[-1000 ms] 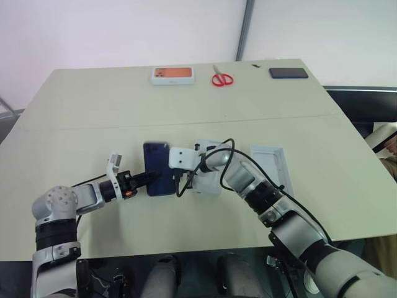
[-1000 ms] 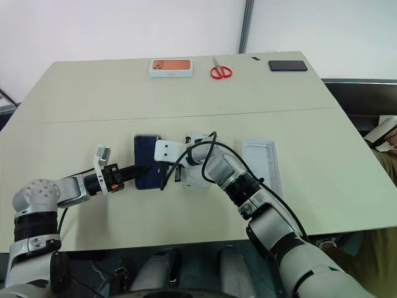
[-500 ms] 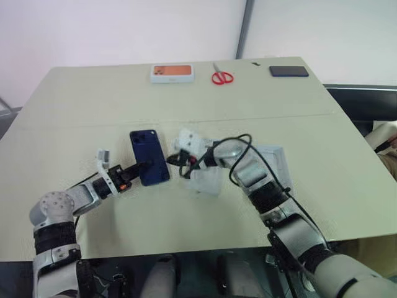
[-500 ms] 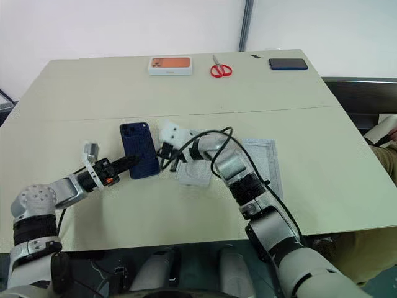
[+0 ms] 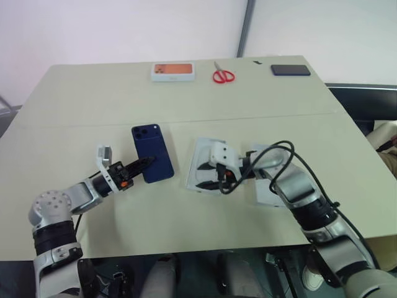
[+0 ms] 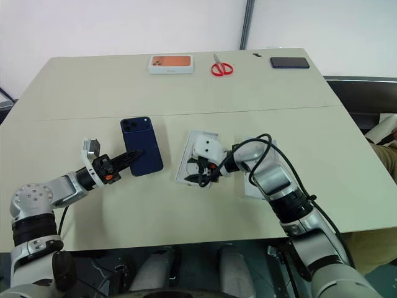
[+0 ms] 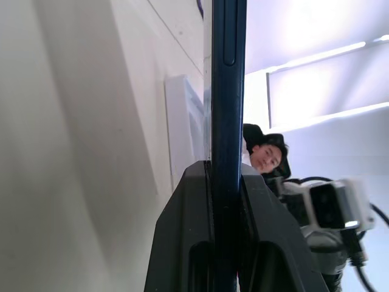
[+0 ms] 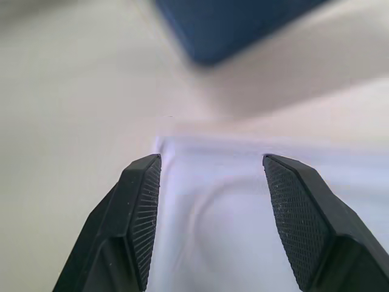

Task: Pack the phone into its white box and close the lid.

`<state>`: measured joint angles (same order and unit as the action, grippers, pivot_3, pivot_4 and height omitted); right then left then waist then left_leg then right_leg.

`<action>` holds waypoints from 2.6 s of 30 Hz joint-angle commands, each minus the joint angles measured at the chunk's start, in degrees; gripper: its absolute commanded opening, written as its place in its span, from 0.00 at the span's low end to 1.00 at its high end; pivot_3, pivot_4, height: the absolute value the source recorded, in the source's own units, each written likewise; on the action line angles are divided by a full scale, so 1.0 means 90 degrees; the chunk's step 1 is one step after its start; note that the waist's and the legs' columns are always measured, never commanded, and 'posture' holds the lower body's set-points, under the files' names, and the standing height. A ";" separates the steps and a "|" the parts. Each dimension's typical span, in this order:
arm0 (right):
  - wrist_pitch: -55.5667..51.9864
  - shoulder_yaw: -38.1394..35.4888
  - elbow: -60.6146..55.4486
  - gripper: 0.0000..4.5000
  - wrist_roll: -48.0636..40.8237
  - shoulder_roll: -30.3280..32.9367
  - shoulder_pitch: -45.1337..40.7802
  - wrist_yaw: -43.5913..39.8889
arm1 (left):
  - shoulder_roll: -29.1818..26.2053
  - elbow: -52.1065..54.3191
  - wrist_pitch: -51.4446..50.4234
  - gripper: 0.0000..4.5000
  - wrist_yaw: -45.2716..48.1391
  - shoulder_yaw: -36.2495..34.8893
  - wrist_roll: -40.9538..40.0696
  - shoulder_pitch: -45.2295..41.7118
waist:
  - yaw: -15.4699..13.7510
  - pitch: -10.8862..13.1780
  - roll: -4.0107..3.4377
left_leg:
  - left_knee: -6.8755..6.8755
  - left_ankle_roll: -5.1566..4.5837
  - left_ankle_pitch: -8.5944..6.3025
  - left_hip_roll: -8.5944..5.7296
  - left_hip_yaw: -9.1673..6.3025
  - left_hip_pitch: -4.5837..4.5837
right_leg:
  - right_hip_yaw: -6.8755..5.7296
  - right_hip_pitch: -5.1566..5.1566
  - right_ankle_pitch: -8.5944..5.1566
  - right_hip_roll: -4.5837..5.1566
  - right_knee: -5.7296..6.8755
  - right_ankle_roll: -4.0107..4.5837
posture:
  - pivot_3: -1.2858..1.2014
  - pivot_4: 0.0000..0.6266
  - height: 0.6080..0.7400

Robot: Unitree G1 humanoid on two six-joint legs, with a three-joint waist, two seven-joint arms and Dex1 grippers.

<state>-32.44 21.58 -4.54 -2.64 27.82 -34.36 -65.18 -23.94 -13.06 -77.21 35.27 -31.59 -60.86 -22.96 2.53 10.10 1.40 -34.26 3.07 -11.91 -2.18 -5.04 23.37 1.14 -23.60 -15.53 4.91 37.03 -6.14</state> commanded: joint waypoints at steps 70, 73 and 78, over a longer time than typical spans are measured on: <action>-0.0071 -0.0754 0.0160 0.54 -0.0869 0.0731 -0.0421 -0.0099 | 0.0123 -0.0324 -0.0290 0.00 0.0012 0.1289 -0.0211 -0.1016 | -0.0175 0.0010 0.0020 | -0.0059 -0.0009 -0.0006 0.0002 0.0008 0.0008 | -0.0007 0.0023 0.0004 -0.0017 0.0005 0.0007 | 0.52 0.24 1.00; 0.0133 -0.0819 0.0457 0.54 -0.0707 0.0910 -0.0394 0.0065 | 0.0198 -0.0689 -0.0014 0.00 0.0141 0.1517 0.0130 -0.1125 | -0.0179 0.0010 0.0021 | -0.0062 -0.0010 -0.0006 0.0001 0.0011 0.0008 | -0.0007 0.0025 0.0004 -0.0017 0.0005 0.0007 | 0.52 0.24 1.00; 0.0145 -0.0798 0.0386 0.55 -0.0724 0.0866 -0.0275 0.0228 | 0.0305 -0.1096 0.0225 0.51 0.0421 0.1734 0.0451 -0.1320 | -0.0168 0.0011 0.0021 | -0.0062 -0.0010 -0.0006 0.0004 0.0014 0.0008 | -0.0006 0.0021 0.0004 -0.0020 0.0006 0.0007 | 0.52 0.24 1.00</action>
<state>-31.98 15.20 0.70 -9.07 35.61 -36.83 -63.62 -21.38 -22.94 -76.61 37.67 -16.22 -57.31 -32.80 1.01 10.19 1.59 -34.83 2.97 -11.96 -2.14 -4.91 23.45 1.08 -23.40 -15.49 4.74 37.08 -6.08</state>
